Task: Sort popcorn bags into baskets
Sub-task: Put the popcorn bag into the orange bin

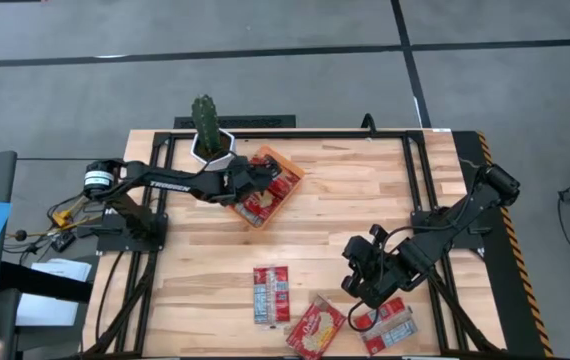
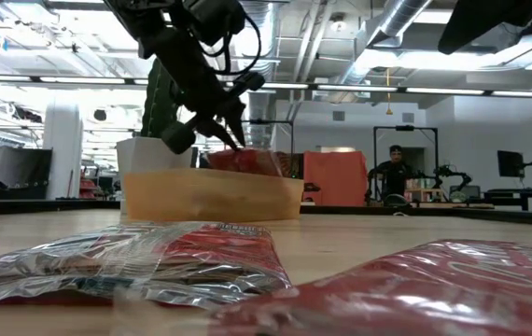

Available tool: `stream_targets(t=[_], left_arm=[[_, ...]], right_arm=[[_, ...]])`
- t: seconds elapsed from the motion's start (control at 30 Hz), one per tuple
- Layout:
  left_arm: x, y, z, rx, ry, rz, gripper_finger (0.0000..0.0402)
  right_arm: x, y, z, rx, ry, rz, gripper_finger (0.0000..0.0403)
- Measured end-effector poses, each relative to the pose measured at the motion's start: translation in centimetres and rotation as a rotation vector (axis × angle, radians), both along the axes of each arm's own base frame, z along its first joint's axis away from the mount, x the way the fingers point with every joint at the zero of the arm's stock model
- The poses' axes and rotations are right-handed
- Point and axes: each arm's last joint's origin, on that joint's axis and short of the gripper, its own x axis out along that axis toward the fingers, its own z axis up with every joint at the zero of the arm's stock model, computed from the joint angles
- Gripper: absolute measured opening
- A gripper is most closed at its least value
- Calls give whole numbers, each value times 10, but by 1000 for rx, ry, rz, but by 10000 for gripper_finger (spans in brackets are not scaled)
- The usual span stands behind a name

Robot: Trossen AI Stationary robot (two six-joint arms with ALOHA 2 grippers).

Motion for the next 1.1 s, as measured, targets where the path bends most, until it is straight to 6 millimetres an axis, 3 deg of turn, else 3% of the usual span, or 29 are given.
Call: stream_targets(t=[0.4,0.57,0.67,0.8,0.97,1.1], left_arm=[[-1,3,9,13,109,-321,186],[3,-8,17,-24,112,-663,211],[3,-33,18,-97,102,-900,215],[-5,-88,13,-213,177,-1041,215],[-28,-164,6,-230,264,-1001,215],[-53,-205,-5,-207,247,-851,215]], right_arm=[[-1,-1,-1,-11,16,0,38],[-2,1,-2,35,51,22,38],[-5,6,-5,80,74,51,38],[-7,14,-16,138,55,63,38],[-4,24,-31,235,-53,75,38],[6,29,-47,304,-147,72,38]])
